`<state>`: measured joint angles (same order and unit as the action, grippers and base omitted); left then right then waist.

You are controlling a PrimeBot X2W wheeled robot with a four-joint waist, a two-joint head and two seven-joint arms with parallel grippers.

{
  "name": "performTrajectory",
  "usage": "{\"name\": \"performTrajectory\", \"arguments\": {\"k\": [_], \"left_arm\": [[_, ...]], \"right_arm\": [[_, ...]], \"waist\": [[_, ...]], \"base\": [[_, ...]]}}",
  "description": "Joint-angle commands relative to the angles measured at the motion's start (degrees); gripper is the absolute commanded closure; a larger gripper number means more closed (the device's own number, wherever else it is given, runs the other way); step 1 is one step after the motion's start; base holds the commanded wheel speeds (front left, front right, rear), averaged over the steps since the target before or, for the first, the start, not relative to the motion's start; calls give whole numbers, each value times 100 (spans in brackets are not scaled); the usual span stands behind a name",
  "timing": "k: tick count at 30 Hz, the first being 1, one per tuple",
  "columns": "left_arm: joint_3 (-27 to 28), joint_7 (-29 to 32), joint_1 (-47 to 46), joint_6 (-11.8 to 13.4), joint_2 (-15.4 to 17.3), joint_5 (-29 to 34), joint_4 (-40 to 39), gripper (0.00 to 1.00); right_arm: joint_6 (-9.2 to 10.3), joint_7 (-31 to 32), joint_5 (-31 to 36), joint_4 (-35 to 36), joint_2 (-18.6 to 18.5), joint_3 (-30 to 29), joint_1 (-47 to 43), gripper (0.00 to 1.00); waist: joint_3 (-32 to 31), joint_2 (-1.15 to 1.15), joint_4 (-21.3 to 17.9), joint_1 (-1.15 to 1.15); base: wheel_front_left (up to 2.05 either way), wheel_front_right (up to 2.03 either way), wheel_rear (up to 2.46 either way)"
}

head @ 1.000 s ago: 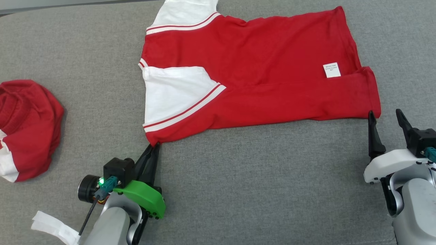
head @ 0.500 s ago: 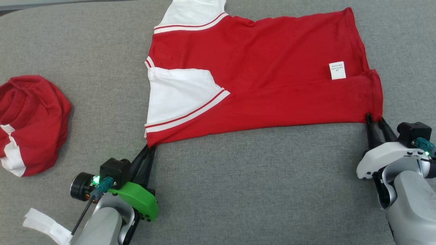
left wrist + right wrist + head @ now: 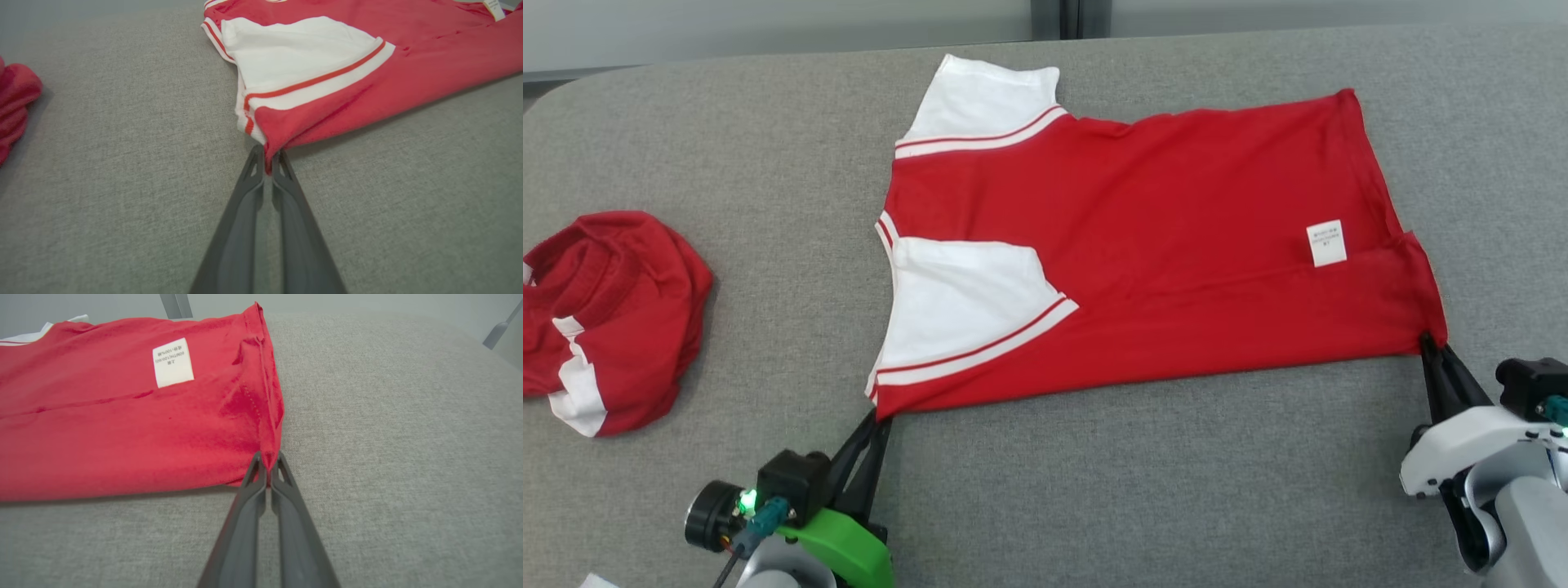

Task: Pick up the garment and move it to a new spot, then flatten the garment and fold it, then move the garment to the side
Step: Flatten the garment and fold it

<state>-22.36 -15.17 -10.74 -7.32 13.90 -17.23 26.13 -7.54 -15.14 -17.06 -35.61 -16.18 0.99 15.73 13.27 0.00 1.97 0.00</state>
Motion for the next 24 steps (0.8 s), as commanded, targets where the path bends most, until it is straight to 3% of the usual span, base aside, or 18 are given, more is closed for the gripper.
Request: {"name": "performTrajectory", "arguments": {"k": [1,8,17,18,19,20,21,23,24], "left_arm": [[19,5,198,50,65,10,-85,100],[-30,22,1035,251,170,10,-643,100],[-81,258,1708,453,111,-205,-1203,100],[-106,293,1747,446,101,-214,-1225,100],[-121,349,1769,453,98,-230,-1233,100],[-155,420,1791,439,93,-258,-1237,100],[-172,488,1805,422,83,-282,-1241,91],[-200,708,1866,423,97,-348,-1247,15],[-198,807,1895,427,105,-401,-1293,0]], "right_arm": [[10,-1,-89,78,-77,24,-187,100],[10,-1,-331,570,-323,15,-1035,100],[11,0,-246,1176,-295,-278,-2131,100],[11,0,-239,1196,-272,-282,-2190,67],[10,-1,-228,1213,-268,-290,-2226,23],[10,-1,-201,1237,-258,-305,-2243,0],[10,-1,-179,1263,-243,-332,-2243,0],[9,-1,-112,1328,-208,-369,-2263,0],[9,-1,-79,1376,-197,-407,-2269,0]], "waist": [[-65,0,-4,0],[-256,0,2,0],[-430,0,89,0],[-444,0,86,0],[-454,0,83,0],[-469,0,78,0],[-481,0,73,0],[-516,0,67,0],[-535,0,64,0]], "base": [[0,0,0],[0,0,0],[0,0,0],[0,0,0],[0,0,0],[0,0,0],[0,0,0],[0,0,0],[0,0,0]]}}
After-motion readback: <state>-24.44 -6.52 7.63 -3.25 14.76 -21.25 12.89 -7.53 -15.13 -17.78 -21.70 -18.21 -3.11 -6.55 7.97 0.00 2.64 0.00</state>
